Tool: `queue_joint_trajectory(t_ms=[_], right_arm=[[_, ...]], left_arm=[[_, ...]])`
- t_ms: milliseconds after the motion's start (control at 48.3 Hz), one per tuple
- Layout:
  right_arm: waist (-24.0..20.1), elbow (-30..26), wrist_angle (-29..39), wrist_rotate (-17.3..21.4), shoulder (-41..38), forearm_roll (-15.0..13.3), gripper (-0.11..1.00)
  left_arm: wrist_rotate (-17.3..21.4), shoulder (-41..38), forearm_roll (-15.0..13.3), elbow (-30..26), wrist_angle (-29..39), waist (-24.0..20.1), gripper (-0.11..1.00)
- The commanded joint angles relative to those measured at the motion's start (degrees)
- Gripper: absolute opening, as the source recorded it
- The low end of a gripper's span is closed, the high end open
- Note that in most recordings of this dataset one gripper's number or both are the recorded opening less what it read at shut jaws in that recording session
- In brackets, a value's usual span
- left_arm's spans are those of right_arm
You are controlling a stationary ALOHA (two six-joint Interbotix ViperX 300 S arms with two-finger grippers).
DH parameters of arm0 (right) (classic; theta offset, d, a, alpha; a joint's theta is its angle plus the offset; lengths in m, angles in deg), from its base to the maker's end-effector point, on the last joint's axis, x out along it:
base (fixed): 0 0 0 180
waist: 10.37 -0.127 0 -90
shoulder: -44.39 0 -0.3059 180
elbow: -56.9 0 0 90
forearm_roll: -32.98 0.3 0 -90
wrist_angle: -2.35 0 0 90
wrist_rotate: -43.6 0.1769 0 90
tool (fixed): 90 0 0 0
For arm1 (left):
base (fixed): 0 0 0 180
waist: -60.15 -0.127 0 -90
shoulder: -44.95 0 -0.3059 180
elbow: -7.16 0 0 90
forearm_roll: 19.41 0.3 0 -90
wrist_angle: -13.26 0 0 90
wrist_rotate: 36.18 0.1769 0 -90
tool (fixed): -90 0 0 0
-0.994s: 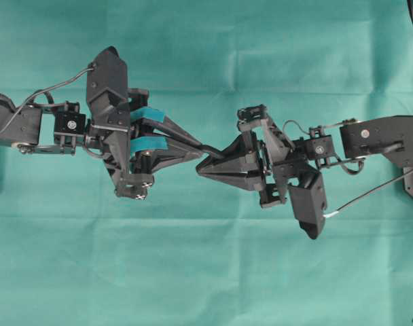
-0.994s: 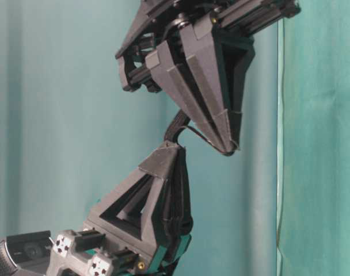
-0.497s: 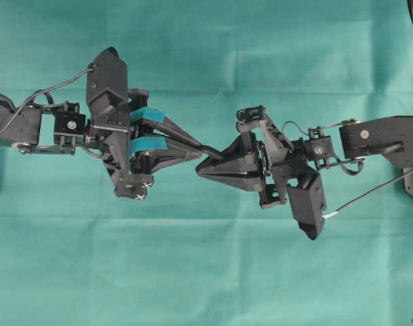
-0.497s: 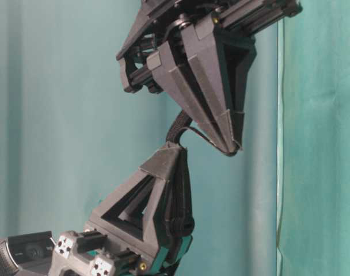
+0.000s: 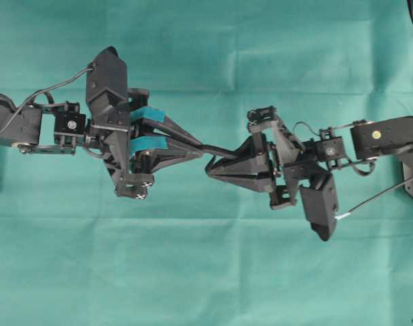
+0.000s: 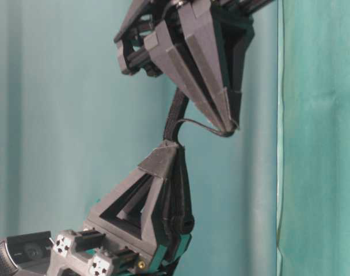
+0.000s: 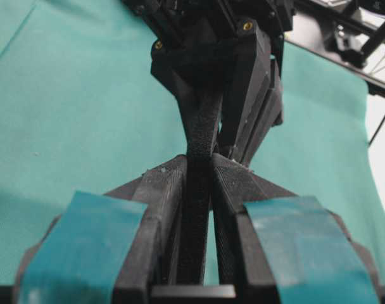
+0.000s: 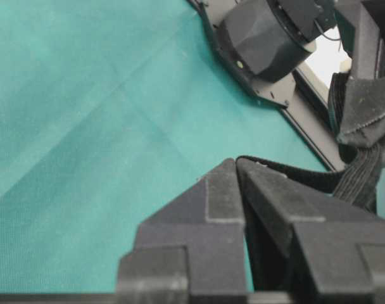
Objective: Peel off the Velcro with your right arm.
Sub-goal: 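Keep pulling the right gripper rightward, separating the Velcro layers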
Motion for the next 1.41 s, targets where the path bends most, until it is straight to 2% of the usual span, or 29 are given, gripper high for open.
queue_joint_trajectory(t_ms=[0,580,787,1139,1201,1387], right_arm=[[-0.35,0.18,-0.18,0.18,1.67,0.0,-0.09],[-0.35,4.92,-0.18,0.35,6.15,0.26,-0.09],[-0.44,5.27,0.09,2.9,6.15,0.26,-0.09],[-0.44,5.71,1.23,3.25,7.29,0.35,-0.09],[-0.44,6.15,1.23,3.25,7.73,0.35,-0.06],[-0.44,7.56,1.05,3.25,9.05,1.23,0.16]], left_arm=[[0.0,1.32,-0.09,-0.7,-0.7,-0.18,0.1],[0.0,1.32,-0.09,-0.88,-0.79,-0.26,0.1],[0.0,1.32,-0.09,-0.88,-0.79,-0.26,0.1],[0.0,1.32,-0.09,-0.7,-0.79,-0.26,0.1],[0.0,1.32,-0.09,-0.7,-0.79,-0.26,0.1],[0.0,1.32,-0.09,-0.7,-0.7,-0.18,0.1]])
